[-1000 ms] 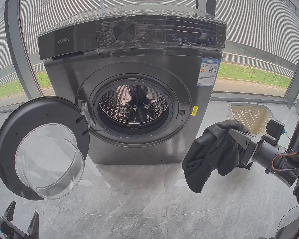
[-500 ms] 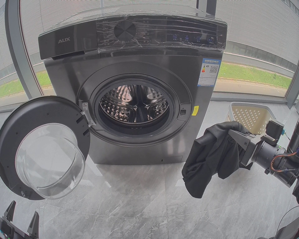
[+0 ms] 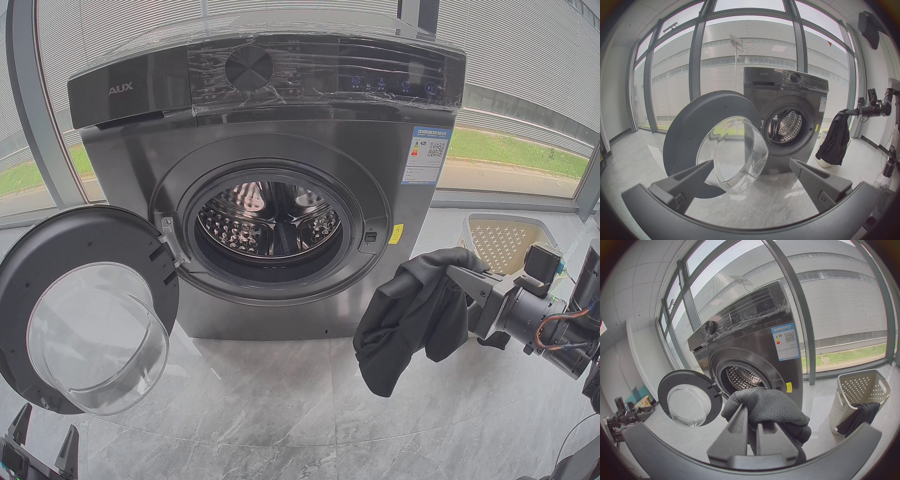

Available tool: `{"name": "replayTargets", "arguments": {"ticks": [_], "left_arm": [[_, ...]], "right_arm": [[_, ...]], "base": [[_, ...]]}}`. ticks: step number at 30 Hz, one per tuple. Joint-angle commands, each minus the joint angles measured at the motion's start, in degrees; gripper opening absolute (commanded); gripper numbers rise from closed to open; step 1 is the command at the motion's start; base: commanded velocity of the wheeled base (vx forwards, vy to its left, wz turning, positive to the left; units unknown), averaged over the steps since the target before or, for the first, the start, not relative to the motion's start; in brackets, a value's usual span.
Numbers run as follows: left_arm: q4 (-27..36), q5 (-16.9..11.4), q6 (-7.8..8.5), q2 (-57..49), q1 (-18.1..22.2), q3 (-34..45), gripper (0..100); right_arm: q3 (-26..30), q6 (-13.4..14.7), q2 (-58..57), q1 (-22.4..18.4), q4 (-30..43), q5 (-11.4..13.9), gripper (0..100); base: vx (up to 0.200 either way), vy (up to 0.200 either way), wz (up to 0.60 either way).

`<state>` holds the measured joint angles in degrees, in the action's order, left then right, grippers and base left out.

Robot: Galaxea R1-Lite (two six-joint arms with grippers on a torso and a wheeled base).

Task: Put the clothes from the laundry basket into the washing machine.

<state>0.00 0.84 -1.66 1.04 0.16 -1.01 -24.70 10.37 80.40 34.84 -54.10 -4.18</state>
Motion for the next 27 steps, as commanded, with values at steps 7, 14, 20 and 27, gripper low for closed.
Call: {"name": "replayTargets", "arguments": {"ticks": [7, 14, 20, 27], "left_arm": [[0.0, 0.04, -0.01, -0.95, 0.02, 0.92, 100], [0.0, 0.04, -0.01, -0.95, 0.02, 0.92, 100], [0.0, 0.04, 0.08, -0.95, 0.02, 0.92, 100], [0.0, 0.04, 0.08, -0.95, 0.02, 0.92, 100]], "right_arm": [[0.62, 0.08, 0.55, 1.37, -0.04, 0.75, 0], [0.79, 0.08, 0.46, 1.46, -0.04, 0.75, 0], [0.97, 0.08, 0.55, 1.46, -0.04, 0.75, 0], [1.32, 0.08, 0.46, 2.34, -0.04, 0.75, 0]], "base": [[0.0, 0.0, 0.0], [0.0, 0.2, 0.0], [0.0, 0.067, 0.0], [0.0, 0.0, 0.0]]}}
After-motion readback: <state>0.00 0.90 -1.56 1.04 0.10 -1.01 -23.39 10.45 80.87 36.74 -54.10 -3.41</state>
